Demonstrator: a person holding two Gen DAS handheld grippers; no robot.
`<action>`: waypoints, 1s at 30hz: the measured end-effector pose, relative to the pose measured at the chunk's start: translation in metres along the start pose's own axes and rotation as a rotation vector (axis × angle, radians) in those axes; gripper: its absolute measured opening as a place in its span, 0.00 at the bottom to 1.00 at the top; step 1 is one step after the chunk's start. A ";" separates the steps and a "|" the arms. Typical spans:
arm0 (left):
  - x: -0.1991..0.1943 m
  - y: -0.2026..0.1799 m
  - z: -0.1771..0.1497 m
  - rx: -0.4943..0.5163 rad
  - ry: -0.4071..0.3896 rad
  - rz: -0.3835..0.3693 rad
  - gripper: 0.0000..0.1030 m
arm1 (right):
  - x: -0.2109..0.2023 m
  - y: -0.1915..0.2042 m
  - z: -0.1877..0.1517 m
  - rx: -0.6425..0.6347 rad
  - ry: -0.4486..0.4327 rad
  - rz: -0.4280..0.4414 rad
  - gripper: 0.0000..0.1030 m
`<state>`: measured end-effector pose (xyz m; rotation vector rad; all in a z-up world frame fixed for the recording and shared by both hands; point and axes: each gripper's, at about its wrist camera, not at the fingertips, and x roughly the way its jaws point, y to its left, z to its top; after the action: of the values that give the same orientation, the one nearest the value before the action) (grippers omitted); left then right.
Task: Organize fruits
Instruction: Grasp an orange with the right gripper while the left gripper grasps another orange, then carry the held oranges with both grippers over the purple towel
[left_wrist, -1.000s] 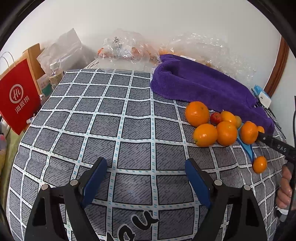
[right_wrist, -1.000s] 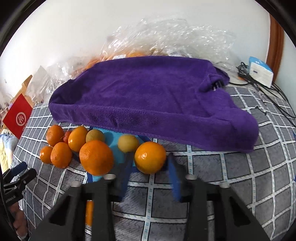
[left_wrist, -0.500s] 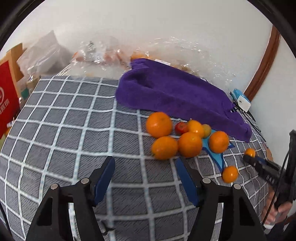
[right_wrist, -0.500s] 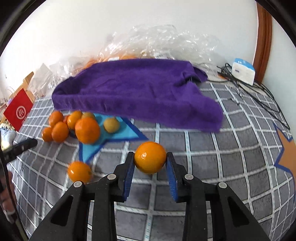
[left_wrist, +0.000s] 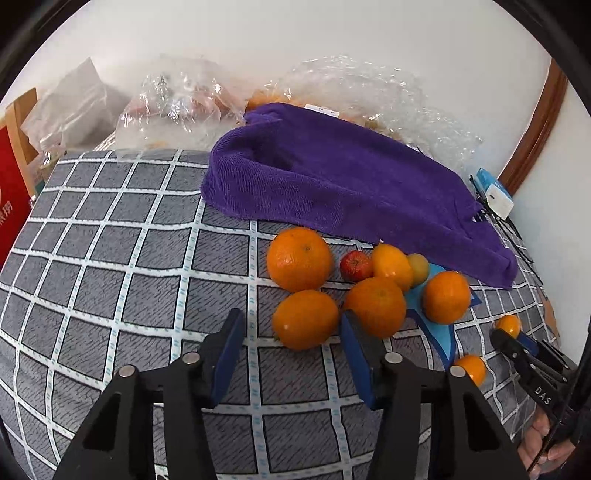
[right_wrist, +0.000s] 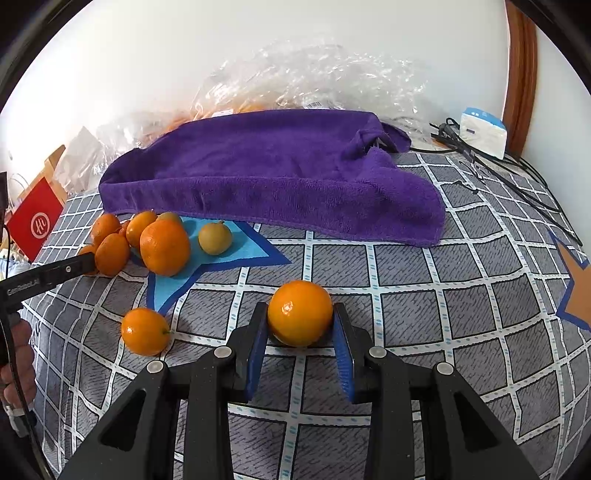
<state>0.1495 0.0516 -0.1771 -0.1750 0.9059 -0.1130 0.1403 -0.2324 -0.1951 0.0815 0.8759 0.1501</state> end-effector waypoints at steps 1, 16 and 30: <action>0.001 -0.001 0.000 0.002 0.000 -0.001 0.43 | 0.000 0.000 0.000 0.000 -0.001 -0.001 0.33; -0.024 0.004 0.003 -0.021 -0.014 -0.019 0.33 | -0.015 -0.010 0.007 0.043 -0.018 -0.015 0.33; -0.082 -0.013 0.047 -0.012 -0.116 0.003 0.33 | -0.059 -0.014 0.065 0.038 -0.103 -0.083 0.33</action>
<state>0.1359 0.0580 -0.0826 -0.1891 0.7910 -0.0934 0.1546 -0.2562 -0.1102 0.0874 0.7778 0.0509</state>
